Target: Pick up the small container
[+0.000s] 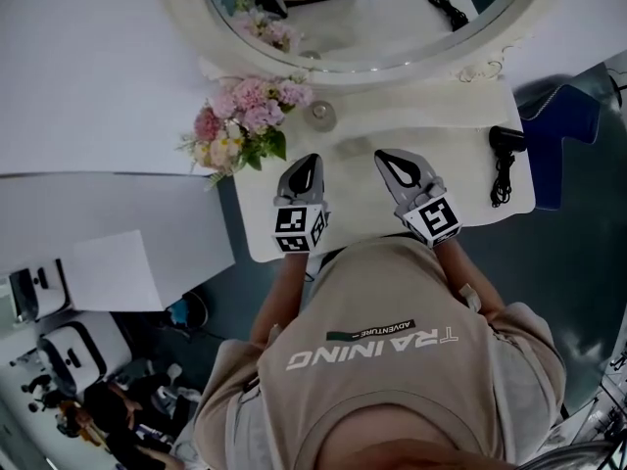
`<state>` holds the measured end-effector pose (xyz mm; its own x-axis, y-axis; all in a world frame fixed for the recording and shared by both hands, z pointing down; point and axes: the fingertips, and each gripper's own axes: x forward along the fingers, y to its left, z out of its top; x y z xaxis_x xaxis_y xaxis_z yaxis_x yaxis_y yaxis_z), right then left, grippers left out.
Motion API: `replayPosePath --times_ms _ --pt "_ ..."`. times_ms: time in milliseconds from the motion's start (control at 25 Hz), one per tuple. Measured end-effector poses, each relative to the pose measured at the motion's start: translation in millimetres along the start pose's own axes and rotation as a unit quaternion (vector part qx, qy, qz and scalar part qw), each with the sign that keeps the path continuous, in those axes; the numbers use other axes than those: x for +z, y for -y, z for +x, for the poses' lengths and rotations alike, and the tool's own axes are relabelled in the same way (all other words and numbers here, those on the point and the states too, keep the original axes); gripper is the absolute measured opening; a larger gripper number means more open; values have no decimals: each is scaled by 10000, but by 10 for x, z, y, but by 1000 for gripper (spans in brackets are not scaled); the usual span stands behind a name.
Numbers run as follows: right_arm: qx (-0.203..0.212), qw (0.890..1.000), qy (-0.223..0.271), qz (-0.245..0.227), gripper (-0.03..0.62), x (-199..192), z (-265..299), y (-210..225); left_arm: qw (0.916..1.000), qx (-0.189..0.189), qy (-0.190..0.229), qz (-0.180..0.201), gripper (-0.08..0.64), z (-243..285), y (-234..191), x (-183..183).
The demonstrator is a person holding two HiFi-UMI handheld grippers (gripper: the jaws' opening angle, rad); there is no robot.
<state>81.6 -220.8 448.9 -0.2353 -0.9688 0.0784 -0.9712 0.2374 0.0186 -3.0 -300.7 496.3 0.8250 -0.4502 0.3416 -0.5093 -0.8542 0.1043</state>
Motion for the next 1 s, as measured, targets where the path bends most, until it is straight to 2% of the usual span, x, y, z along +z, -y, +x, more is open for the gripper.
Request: replayPosePath --times_ms 120,240,440,600,800,1000 --pt "-8 10000 -47 49 3 -39 -28 59 9999 53 -163 9 155 116 -11 -19" --pt "-66 9996 -161 242 3 -141 -105 127 9993 176 -330 -39 205 228 -26 -98" --pt "-78 9991 -288 312 3 -210 -174 272 9972 477 -533 -208 328 474 -123 -225" --pt "-50 9986 -353 396 3 -284 -214 388 9954 660 -614 -316 345 699 -185 -290" --pt "106 9982 -460 375 3 -364 -234 496 9910 1136 -584 -406 353 915 -355 -321" --pt "185 9970 -551 506 3 -456 -216 636 9890 1258 -681 -378 354 1170 -439 -392"
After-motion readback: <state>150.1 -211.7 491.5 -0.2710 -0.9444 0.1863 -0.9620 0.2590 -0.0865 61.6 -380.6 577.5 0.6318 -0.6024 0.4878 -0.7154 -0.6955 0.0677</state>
